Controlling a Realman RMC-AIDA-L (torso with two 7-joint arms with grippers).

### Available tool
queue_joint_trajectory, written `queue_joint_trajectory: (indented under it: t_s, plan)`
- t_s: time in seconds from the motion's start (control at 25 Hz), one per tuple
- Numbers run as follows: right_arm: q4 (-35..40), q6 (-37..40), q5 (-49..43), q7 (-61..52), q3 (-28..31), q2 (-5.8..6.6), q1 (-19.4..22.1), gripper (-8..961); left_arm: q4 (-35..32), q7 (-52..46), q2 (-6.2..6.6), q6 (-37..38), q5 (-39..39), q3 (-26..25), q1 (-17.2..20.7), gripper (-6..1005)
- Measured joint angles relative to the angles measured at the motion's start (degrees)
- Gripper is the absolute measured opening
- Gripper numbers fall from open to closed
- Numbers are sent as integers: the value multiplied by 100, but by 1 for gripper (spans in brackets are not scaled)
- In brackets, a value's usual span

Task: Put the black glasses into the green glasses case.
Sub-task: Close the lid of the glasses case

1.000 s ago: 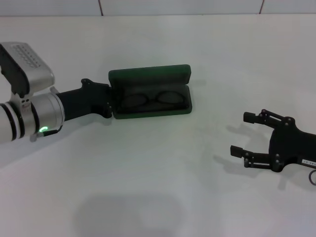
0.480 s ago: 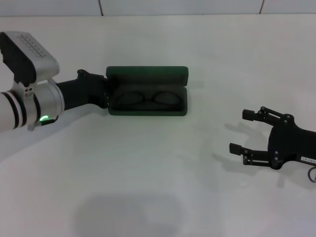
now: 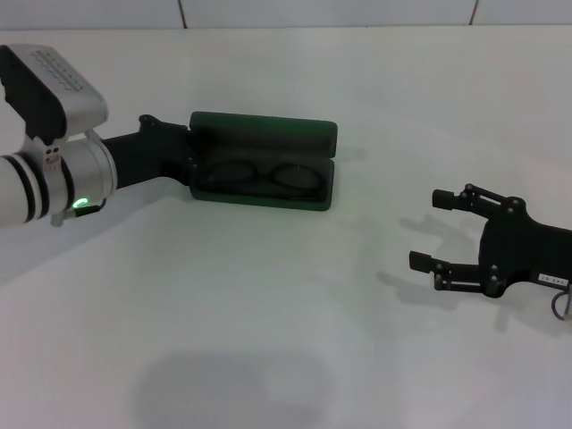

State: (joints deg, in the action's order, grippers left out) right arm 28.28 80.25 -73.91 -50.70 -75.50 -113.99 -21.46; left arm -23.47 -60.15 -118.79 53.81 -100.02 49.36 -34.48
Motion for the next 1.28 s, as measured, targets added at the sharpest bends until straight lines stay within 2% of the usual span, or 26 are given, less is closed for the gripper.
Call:
queue_joint_trajectory:
  t_s: [0.16,0.28,0.36,0.48,0.6,0.76,0.8,1.08,1.28]
  plan:
    - [0,-1,0,-1,13,1,1,886,-17,-416,96,608,-10,9,102,39]
    - [0,-6,0,-1,21,5,2,886,-108,-977,222,1414,-49,23,278,40]
    - [1,-8,0,-1,25,8,2,886,-238,-1432,258,1783,-79,25,372,40]
    - [1,-10,0,-1,27,9,5,886,-586,-2220,245,2159,-83,19,516,40]
    - [2,-10,0,16,27,8,21,886,-935,-2687,144,2237,-82,17,520,41]
    - [2,-10,0,95,28,-7,44,886,-1466,-3143,-63,2013,-291,42,375,41]
    - [1,-10,0,103,27,-15,47,886,-1526,-3239,-80,1934,-321,59,323,41]
    - [-40,-10,0,132,23,-50,62,886,-1687,-4160,-98,1088,-296,331,-105,42]
    - [-153,-10,0,174,27,-53,73,886,-1690,-4507,-133,-80,-84,1061,-210,43]
